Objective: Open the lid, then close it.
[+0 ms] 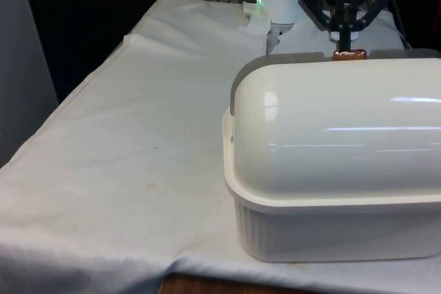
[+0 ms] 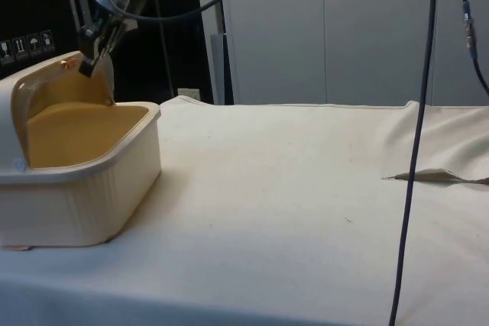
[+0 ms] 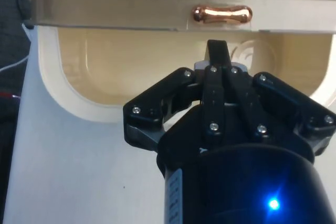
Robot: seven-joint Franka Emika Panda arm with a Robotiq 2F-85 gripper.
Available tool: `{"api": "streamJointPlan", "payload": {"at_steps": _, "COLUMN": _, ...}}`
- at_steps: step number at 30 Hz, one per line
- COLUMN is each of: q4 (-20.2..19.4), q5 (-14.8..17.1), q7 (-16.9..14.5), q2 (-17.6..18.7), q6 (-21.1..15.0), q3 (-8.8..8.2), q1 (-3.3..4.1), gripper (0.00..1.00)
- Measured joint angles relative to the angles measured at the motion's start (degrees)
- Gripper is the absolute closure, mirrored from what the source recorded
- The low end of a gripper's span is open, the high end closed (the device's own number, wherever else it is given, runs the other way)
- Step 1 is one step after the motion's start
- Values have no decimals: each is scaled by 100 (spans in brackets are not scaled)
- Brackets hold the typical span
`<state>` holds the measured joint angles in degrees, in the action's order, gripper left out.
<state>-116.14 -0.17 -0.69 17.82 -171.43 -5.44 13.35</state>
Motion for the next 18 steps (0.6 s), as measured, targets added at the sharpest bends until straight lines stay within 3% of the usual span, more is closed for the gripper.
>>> {"api": "streamJointPlan", "payload": {"at_steps": 9, "q4": 160, "q5": 0, "q7": -6, "q2": 80, "q6": -189, "q3": -6, "q1": 0, "gripper": 100}}
{"api": "streamJointPlan", "payload": {"at_steps": 18, "q4": 223, "q5": 0, "q7": -34, "q2": -166, "q6": 40, "q3": -6, "q1": 0, "gripper": 100}}
